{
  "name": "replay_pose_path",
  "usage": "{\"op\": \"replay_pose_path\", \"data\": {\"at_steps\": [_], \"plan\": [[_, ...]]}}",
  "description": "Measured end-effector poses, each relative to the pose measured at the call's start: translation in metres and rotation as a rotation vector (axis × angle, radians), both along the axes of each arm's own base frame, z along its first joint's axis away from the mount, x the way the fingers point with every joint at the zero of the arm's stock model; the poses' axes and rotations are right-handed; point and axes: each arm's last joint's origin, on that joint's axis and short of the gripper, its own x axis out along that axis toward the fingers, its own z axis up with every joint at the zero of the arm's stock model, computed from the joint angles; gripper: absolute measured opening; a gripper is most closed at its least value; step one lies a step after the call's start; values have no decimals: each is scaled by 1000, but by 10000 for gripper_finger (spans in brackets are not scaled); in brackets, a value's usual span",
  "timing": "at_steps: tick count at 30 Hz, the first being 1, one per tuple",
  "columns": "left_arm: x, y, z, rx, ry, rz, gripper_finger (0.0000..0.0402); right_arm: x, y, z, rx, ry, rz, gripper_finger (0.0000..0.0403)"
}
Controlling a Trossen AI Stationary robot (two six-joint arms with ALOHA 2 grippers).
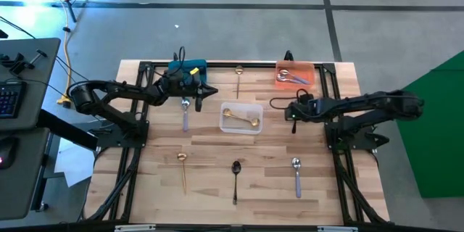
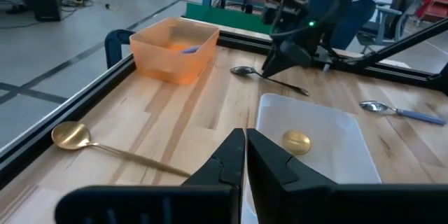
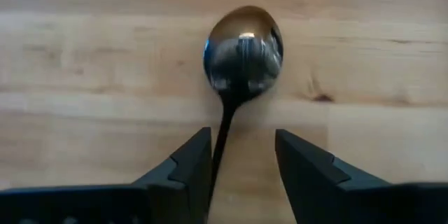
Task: Sort silverware by color (type)
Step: Put the black spoon into the blue bin
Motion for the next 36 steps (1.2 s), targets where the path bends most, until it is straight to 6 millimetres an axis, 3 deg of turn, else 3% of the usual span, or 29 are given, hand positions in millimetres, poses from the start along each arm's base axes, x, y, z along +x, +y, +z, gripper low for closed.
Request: {"op": "replay_pose_path", "data": {"at_steps": [5,15,18,27,36], "plan": [[0,0,0,-27,2,8,7,-5,-5,-13,-34,-61,-14,113],[-1,2,0,-79,-10,30,7,4,-10,-11,-98,-112,90,12],[-1,2,0,-84,-11,30,7,10,-12,-8,-134,-146,159,6],[-1,1,0,-160,-21,43,19,39,-18,25,-386,-431,404,1],[11,-9,8,-178,-89,-12,91,55,-21,67,-760,-659,611,0]]}}
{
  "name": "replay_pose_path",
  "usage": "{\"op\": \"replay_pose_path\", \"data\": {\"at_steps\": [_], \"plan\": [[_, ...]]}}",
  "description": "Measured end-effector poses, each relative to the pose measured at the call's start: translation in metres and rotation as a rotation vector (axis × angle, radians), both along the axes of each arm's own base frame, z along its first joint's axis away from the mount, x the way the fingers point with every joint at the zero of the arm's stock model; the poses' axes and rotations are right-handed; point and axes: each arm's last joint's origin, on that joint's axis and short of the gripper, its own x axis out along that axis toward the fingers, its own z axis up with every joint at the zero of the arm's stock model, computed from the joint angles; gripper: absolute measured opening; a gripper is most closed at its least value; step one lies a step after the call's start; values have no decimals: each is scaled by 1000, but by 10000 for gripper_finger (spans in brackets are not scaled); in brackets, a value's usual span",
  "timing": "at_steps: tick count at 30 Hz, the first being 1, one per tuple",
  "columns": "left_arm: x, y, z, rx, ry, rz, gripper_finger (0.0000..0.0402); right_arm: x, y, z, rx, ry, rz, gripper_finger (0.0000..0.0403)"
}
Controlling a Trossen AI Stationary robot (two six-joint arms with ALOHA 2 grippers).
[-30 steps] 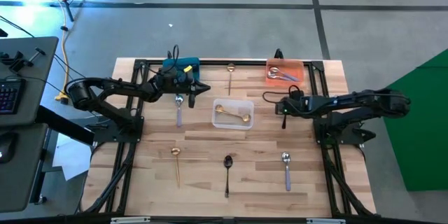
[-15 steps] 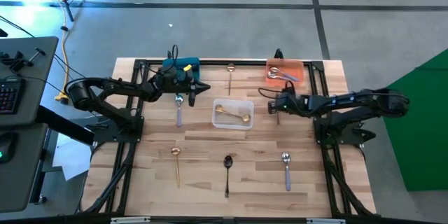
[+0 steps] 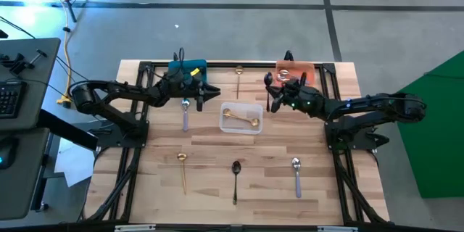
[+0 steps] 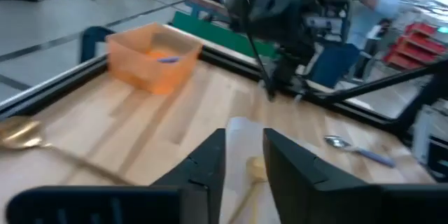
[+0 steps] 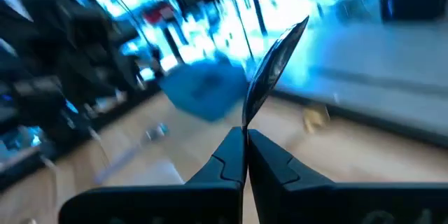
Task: Sort silverware by color (type)
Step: Put the black spoon into the blue bin
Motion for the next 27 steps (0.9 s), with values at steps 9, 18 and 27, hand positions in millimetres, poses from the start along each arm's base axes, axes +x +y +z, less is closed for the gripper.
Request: {"op": "replay_pose_path", "data": {"at_steps": [9,18,27], "plan": [[56,-2,21,62,-62,-99,168,3,4,26,-244,-159,172,0],[126,20,41,62,-154,-310,176,3,7,32,-358,-189,254,0],[168,21,43,34,-190,-469,177,2,7,34,-381,-198,253,0]]}}
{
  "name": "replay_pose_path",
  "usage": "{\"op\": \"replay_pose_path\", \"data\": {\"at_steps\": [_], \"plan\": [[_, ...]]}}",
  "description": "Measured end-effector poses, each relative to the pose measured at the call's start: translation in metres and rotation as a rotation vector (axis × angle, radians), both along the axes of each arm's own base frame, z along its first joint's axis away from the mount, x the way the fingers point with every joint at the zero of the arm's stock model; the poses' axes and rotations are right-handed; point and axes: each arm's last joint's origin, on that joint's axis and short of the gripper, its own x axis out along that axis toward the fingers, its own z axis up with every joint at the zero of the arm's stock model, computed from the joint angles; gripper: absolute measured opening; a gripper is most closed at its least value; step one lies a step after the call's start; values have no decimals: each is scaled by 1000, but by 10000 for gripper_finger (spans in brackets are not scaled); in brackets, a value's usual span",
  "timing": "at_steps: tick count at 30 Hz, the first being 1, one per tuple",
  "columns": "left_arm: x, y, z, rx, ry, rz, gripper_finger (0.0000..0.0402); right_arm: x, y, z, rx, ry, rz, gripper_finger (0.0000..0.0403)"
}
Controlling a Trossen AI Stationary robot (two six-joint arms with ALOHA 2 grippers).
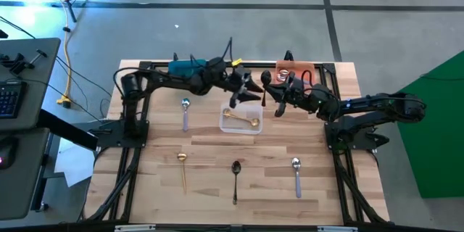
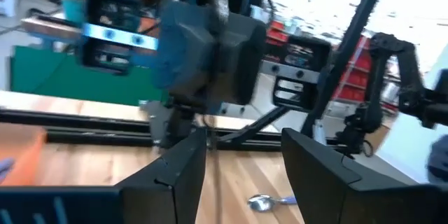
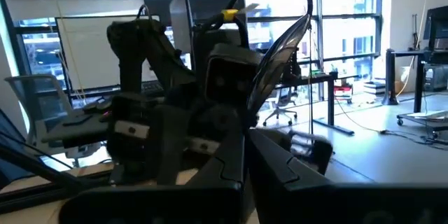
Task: Sort silverware by color (type)
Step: Put the black spoon into the blue bin
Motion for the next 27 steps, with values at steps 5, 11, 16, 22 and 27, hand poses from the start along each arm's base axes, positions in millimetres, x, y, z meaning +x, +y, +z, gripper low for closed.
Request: {"op": "replay_pose_path", "data": {"at_steps": [5,11,16,22,27], "plan": [[11,-5,3,20,-22,-23,174,0,0,2,-17,-12,0,0],[14,-7,8,38,-41,25,150,-1,0,3,-29,-25,-2,0],[15,-7,8,46,-45,30,120,-1,0,3,-30,-28,-2,0],[17,-9,13,67,-66,44,70,-1,1,6,-37,-49,2,0],[19,-7,20,71,-86,72,15,0,1,8,-38,-58,6,0]]}}
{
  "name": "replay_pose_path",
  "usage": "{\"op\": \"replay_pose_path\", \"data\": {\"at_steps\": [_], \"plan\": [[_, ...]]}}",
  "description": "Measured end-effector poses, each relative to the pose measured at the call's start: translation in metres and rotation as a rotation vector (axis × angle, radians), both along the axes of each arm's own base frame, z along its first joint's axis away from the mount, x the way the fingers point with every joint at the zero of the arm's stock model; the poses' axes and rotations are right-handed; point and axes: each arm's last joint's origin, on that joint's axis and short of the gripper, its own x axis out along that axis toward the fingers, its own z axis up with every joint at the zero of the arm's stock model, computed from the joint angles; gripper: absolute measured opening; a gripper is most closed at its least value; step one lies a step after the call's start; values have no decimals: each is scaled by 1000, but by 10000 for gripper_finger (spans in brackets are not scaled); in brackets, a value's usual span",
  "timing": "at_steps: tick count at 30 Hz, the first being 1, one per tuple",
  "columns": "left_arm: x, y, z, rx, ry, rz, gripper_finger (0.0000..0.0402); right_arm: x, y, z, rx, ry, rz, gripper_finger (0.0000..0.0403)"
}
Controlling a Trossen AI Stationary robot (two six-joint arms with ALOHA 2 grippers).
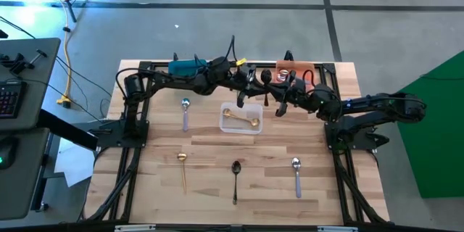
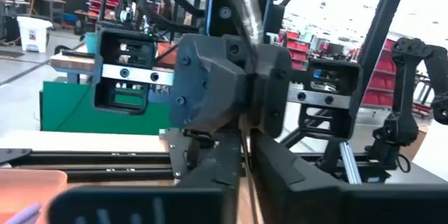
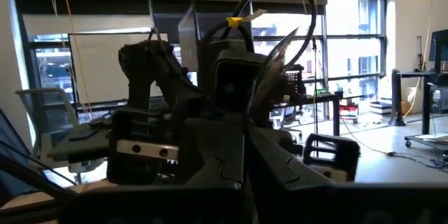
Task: Sort silverware by color (type)
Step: Put the black spoon into the blue bin
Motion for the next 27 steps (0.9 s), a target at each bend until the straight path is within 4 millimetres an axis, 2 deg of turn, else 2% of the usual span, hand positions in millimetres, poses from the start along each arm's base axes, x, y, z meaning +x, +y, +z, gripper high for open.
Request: {"op": "replay_pose_path", "data": {"at_steps": [7,20,23,27], "plan": [[-1,0,2,1,-2,-5,3,4,-1,8,-35,6,22,0],[-6,15,0,-9,19,1,1,6,-1,7,-25,29,10,1],[-8,21,-1,-12,31,0,1,6,-3,7,-4,22,-40,14],[-12,29,-5,-4,87,24,1,5,-5,8,8,19,-106,56]]}}
